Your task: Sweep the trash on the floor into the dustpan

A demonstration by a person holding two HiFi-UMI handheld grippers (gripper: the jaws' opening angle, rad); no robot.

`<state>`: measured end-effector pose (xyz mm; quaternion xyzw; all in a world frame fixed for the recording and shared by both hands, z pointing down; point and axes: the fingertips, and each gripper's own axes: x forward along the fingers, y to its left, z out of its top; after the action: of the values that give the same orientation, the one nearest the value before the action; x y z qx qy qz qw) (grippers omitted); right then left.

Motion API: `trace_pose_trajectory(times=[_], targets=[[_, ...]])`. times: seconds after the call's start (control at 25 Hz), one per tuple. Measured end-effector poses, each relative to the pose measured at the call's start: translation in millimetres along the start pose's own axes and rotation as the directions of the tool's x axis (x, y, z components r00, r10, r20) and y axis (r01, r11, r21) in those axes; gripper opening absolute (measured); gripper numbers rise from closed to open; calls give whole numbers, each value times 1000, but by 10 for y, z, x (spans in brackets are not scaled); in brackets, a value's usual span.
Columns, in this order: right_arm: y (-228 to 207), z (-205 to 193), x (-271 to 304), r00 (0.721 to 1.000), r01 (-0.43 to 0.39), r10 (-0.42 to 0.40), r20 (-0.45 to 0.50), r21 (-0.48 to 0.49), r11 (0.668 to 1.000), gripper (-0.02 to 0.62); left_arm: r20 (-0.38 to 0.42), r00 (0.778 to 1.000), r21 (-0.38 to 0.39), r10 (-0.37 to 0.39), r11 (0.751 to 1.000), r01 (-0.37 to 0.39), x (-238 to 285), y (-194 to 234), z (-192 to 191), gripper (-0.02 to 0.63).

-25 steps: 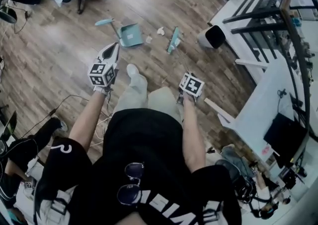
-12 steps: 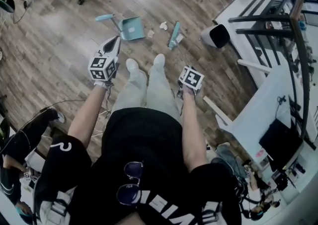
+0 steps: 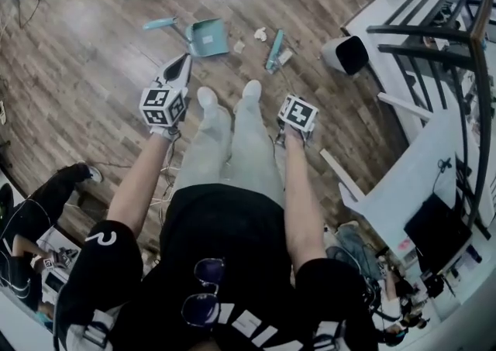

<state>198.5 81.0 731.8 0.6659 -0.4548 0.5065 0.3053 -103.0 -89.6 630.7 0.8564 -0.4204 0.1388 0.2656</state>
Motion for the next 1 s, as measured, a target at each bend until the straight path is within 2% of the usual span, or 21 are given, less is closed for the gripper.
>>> trace_pose_trajectory(times=[0.12,0.28,0.36,0.4,0.56,0.64,0.8,1.0], targets=[[-110,-75,161,994,89,-91,-62,-22,996,84,4,1000,-17,15,1000,-15,119,99,-106,-2],[76,71,509,998,47,-47,-32,-9,999,84,4,999,-26,34,999,-34,321,279,-211,-2],[297,157,717,1000,-17,17,-4,10,1000,84,3,999,-24,42,999,-42,421,409,-276,-2],[363,158,789,1000,-22,22,-9,10,1000,84,1,999,-24,46,999,-46,454,474,-313,-2],[250,127,834,987,137,-142,-77,-71,988,84,-12,998,-28,64,998,-64,527,668,-417,-2],[230,162,819,976,185,-195,-96,-108,977,84,-19,997,-31,69,997,-69,538,708,-419,-2],[345,260,802,972,197,-212,-103,-138,971,84,-20,998,-41,65,997,-66,503,742,-382,-2],[619,263,824,976,170,-188,-112,-153,973,84,-16,998,-55,64,996,-65,489,837,-343,-2]])
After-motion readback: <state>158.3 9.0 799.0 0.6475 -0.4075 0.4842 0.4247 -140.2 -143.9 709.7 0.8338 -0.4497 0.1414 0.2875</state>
